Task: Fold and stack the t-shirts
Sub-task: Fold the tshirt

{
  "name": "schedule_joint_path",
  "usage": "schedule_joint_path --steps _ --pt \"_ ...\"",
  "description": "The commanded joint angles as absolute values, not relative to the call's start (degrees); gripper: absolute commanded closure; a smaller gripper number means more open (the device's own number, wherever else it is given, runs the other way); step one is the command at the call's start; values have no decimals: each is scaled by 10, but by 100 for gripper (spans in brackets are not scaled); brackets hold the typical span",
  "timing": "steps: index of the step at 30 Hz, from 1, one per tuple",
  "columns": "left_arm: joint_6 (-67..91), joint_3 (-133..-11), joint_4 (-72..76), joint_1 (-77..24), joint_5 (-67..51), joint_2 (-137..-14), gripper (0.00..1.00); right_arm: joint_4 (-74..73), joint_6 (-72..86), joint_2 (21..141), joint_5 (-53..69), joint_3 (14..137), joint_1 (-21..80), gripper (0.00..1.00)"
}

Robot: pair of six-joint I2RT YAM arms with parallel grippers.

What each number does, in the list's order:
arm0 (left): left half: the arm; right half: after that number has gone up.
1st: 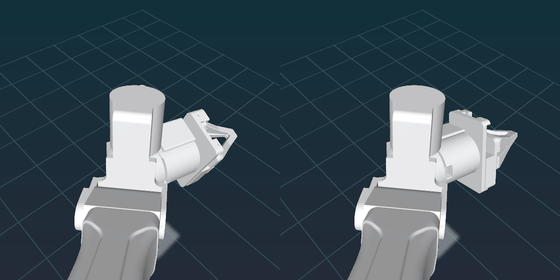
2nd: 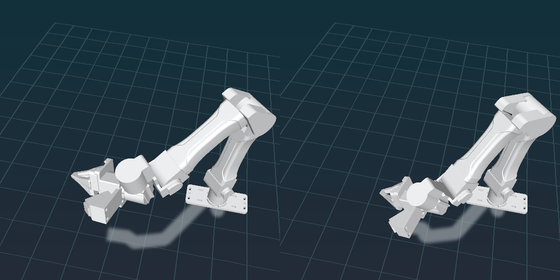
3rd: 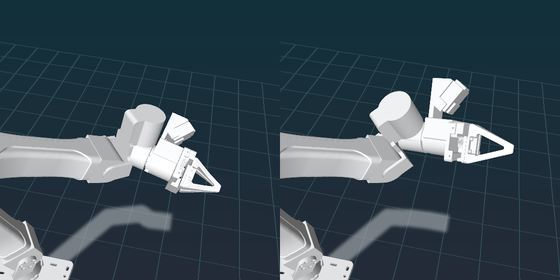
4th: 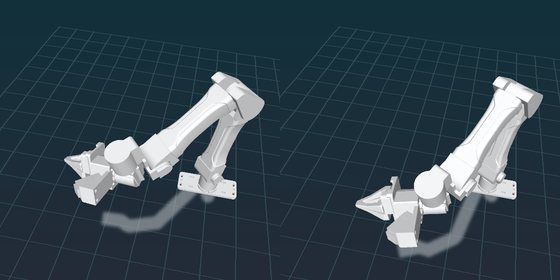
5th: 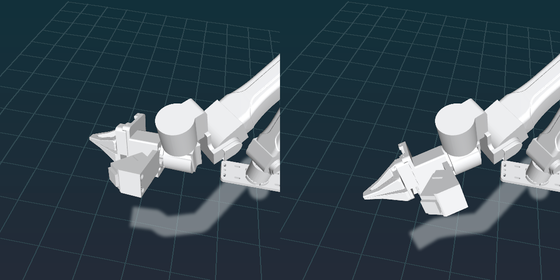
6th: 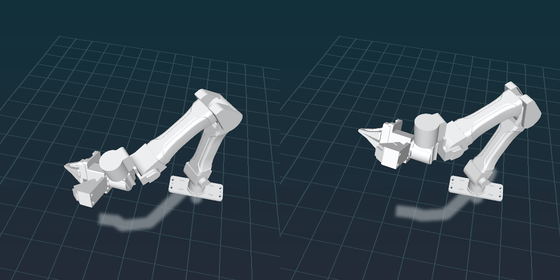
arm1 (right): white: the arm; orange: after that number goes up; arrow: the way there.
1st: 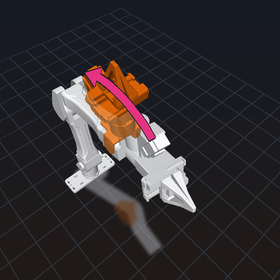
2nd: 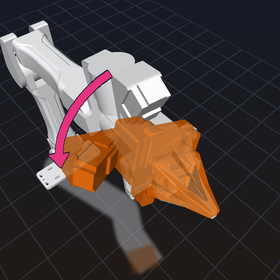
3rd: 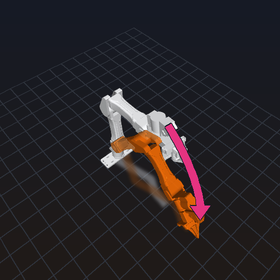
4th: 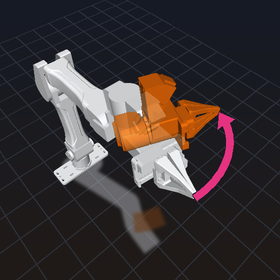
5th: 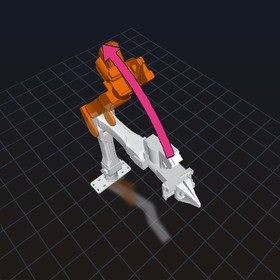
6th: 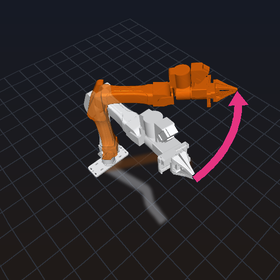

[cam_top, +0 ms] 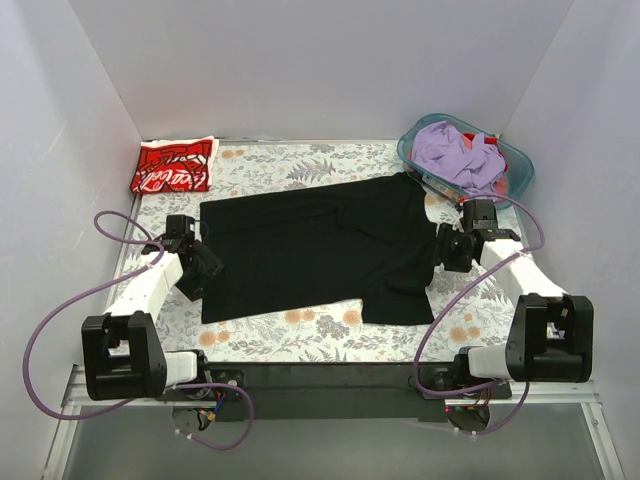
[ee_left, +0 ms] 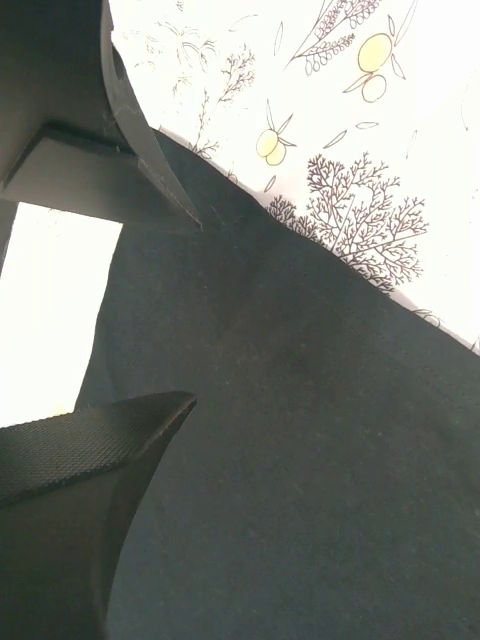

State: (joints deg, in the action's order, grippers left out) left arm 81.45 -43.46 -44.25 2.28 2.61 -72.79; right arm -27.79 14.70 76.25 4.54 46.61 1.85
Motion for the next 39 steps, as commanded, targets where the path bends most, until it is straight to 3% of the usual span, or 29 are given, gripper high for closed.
schedule_joint_path --steps 1,9,26,29,33,35,39 --pt "821 -431 -437 21 38 -728 39 -250 152 772 69 448 18 48" --pt "819 -432 -432 21 43 -721 41 -220 149 814 87 434 14 58" --pt "819 -441 -443 21 52 -722 41 -188 136 842 74 401 15 60" --pt "820 -452 -454 21 61 -728 40 -185 134 837 79 401 15 66" --pt "820 -472 -474 21 72 -743 40 -185 130 826 82 397 15 81" --pt "820 -476 -485 21 76 -751 40 -177 128 812 91 391 14 97" --pt "824 -490 -513 21 85 -766 40 -171 127 797 98 393 15 99"
